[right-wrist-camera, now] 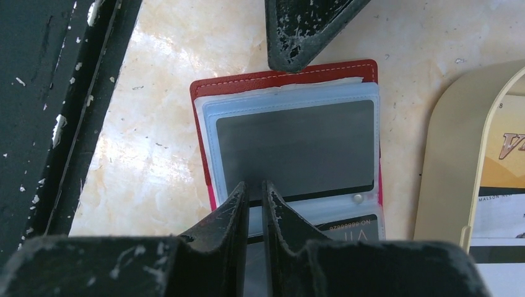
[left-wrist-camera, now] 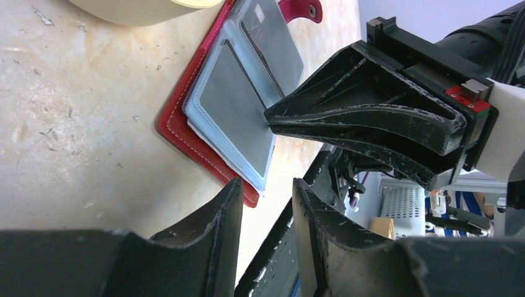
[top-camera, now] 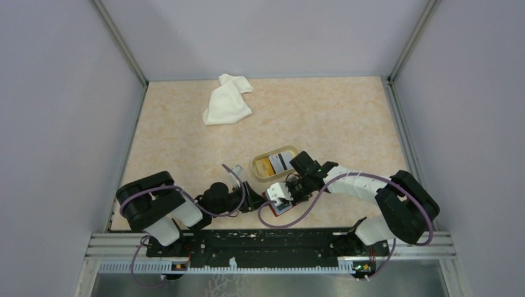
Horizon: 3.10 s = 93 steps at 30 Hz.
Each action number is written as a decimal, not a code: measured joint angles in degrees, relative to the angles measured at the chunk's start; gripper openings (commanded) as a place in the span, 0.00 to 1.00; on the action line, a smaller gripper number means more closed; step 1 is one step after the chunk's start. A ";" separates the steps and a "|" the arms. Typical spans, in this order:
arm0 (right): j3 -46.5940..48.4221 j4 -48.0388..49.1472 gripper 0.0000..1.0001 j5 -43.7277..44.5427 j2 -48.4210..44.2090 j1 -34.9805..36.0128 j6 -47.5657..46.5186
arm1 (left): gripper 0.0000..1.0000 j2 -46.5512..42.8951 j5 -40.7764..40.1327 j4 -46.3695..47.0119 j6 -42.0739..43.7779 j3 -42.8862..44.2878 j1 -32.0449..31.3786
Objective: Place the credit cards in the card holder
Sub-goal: Insert the credit card into the card holder.
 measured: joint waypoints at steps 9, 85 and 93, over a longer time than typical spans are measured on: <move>0.68 -0.39 0.13 1.22 0.37 0.26 0.02 | 0.42 3.61 0.66 1.92 -0.31 1.73 0.00; 3.34 -1.18 0.13 5.70 3.02 0.42 2.99 | 0.43 9.03 -0.66 5.27 -2.62 3.63 0.00; 3.37 -1.20 0.13 5.70 3.04 0.42 2.99 | 0.43 9.70 -0.87 5.27 -2.71 4.22 0.00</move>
